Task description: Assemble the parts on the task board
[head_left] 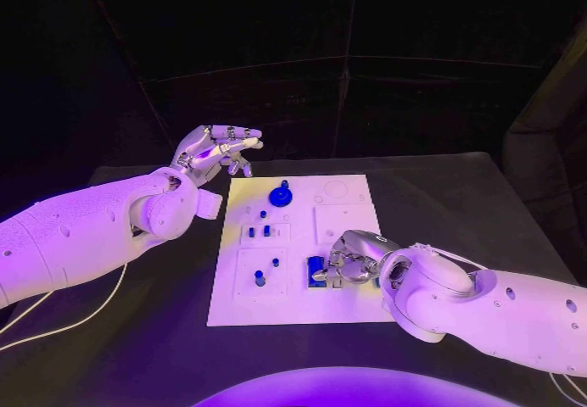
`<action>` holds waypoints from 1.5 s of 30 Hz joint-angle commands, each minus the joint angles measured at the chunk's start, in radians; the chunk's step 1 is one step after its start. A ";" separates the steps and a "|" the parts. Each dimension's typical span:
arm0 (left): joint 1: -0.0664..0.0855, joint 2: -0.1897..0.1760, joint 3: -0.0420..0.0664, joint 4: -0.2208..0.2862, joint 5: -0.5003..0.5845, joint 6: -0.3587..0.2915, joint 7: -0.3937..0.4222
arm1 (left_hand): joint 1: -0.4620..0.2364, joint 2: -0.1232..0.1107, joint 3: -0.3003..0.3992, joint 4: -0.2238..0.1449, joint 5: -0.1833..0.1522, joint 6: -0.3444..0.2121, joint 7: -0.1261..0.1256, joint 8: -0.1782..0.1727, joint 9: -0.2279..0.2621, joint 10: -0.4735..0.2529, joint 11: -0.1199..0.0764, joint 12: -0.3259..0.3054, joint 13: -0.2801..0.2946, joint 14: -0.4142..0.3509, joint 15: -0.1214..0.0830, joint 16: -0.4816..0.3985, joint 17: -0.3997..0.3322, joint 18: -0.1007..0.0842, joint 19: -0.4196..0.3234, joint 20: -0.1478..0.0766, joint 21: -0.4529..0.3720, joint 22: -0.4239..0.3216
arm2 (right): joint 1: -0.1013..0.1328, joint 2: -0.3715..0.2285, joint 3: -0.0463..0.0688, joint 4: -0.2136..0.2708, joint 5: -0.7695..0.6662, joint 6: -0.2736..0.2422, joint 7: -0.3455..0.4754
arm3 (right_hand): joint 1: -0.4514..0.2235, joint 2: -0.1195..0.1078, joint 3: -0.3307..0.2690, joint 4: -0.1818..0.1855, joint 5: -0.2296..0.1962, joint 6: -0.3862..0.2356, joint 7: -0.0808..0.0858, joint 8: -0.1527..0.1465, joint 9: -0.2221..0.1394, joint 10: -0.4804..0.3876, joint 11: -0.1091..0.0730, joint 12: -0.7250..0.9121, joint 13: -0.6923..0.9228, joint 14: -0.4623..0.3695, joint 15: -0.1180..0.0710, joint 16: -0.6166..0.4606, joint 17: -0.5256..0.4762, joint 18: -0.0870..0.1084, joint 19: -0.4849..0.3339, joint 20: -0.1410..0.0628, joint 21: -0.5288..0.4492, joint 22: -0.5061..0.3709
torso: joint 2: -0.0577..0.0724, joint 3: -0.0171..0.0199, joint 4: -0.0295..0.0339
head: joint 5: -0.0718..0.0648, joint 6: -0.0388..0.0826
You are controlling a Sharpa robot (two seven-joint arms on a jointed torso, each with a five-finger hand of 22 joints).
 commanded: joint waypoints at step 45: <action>0.001 -0.013 0.000 0.017 0.002 0.013 0.001 | 0.001 0.008 -0.002 -0.001 -0.001 -0.007 0.003 0.007 0.001 -0.009 0.000 0.006 0.000 -0.005 0.001 -0.002 -0.001 0.014 0.001 0.004 -0.005 -0.001 | 0.055 -0.269 -0.001 0.051 -0.068 0.081 0.035 | 0.027 -0.013 -0.051 -0.013 0.070 -0.049 0.040 -0.119 -0.046 -0.048 0.035 -0.097 -0.068 0.053 0.026 -0.022 -0.011 -0.006 -0.012 0.022 -0.013 -0.019 | -0.002 -0.0022 -0.0019 | -0.045 0.006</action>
